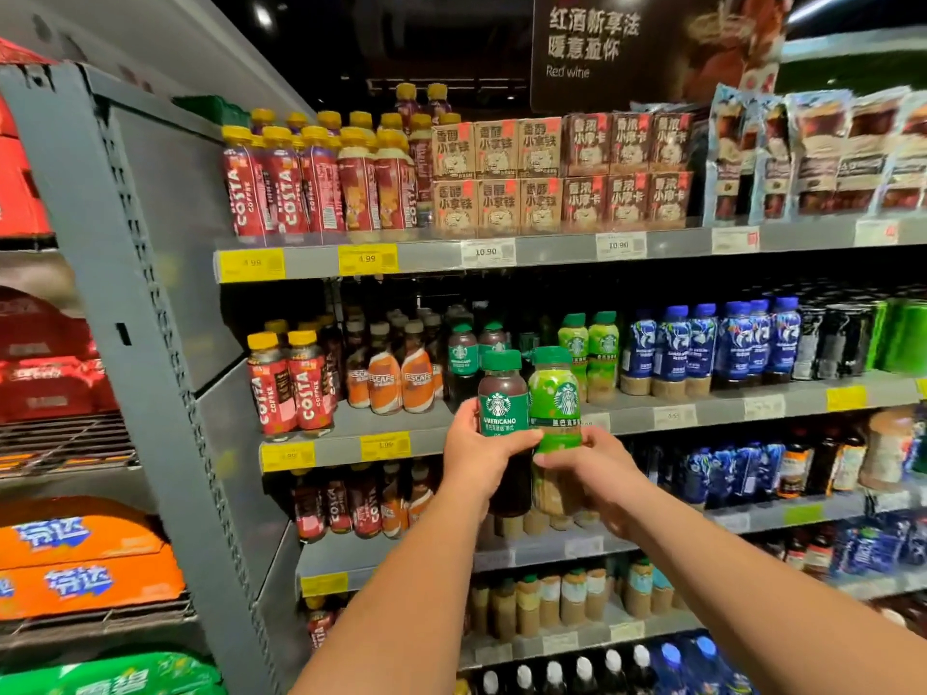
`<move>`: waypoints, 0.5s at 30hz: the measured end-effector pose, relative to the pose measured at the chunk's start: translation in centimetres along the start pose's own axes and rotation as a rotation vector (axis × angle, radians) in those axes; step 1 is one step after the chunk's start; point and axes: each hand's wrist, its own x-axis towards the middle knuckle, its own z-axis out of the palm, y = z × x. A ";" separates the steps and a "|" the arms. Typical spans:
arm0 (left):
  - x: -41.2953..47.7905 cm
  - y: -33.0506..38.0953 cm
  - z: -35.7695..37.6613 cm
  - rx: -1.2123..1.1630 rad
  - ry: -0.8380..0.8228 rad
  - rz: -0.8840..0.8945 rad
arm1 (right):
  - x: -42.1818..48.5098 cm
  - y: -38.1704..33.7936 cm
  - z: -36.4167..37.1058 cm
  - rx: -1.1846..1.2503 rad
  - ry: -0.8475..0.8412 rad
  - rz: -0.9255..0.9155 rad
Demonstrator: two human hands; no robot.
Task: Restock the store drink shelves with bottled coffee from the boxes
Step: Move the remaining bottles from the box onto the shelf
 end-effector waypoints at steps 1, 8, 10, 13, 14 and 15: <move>1.0 -0.1 0.2 -0.001 -0.013 0.005 | 0.6 -0.2 0.1 0.020 0.009 -0.004; 6.2 -1.3 3.2 0.006 -0.038 0.041 | 5.9 0.0 -1.1 0.040 0.122 -0.023; 7.4 -1.7 4.7 0.007 -0.024 0.051 | 7.7 0.0 -2.2 0.034 0.131 -0.029; 9.5 -1.9 7.4 0.069 0.009 0.084 | 10.8 -0.1 -4.2 0.037 0.137 -0.052; 10.2 -1.8 8.3 0.094 0.022 0.094 | 11.9 -0.1 -4.9 0.045 0.142 -0.065; 11.0 -1.7 9.3 0.116 0.043 0.098 | 13.0 -0.1 -5.7 0.048 0.146 -0.081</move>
